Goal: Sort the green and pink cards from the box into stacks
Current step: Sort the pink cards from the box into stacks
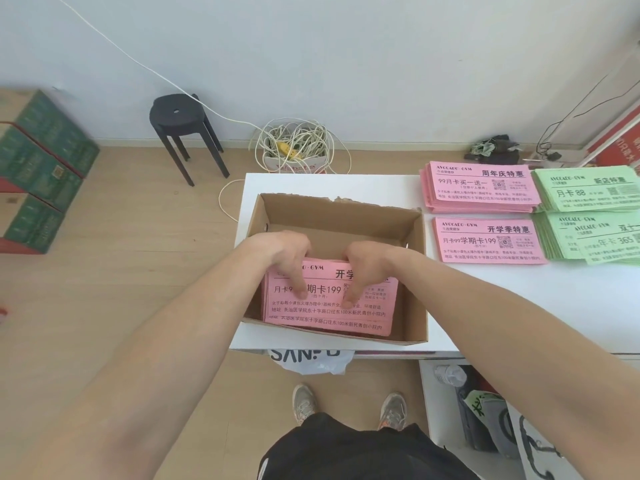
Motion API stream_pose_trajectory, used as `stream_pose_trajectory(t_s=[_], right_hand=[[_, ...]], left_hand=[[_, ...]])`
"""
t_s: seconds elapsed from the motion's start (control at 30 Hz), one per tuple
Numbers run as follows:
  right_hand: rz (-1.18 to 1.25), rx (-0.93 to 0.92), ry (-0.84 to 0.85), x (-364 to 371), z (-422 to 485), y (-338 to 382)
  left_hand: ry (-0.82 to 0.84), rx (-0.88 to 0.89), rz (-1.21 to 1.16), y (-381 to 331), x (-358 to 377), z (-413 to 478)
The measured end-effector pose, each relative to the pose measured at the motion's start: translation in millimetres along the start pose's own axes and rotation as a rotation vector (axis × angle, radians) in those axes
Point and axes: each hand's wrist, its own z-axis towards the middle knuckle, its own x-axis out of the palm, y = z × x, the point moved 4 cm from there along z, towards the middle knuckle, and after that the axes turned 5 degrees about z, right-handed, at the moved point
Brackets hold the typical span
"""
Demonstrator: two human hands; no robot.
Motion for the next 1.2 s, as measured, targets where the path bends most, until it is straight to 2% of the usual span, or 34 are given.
stream_pose_trajectory(t_s=[0.13, 0.3, 0.47, 0.6, 0.87, 1.0, 1.2], right_hand=[[-0.013, -0.042, -0.046, -30, -17, 14], [-0.07, -0.059, -0.23, -95, -67, 23], [-0.128, 0.002, -0.452, -150, -149, -14], [-0.189, 0.125, -0.558, -155, -210, -82], [-0.294, 0.324, -0.668, -72, -251, -232], [-0.346, 0.289, -0.734, -28, -234, -275], [-0.366, 0.254, -0.825, 7, -213, -308]], left_hand=[[-0.108, -0.005, -0.083, 9, -22, -21], [-0.308, 0.021, -0.086, -8, -90, -60], [-0.529, 0.099, -0.07, -79, -153, -77], [-0.607, 0.193, -0.014, -168, -168, -62], [-0.709, 0.266, 0.173, -315, -96, 14], [-0.838, 0.255, 0.199, -340, -49, 42], [-0.911, 0.198, 0.269, -349, -11, 76]])
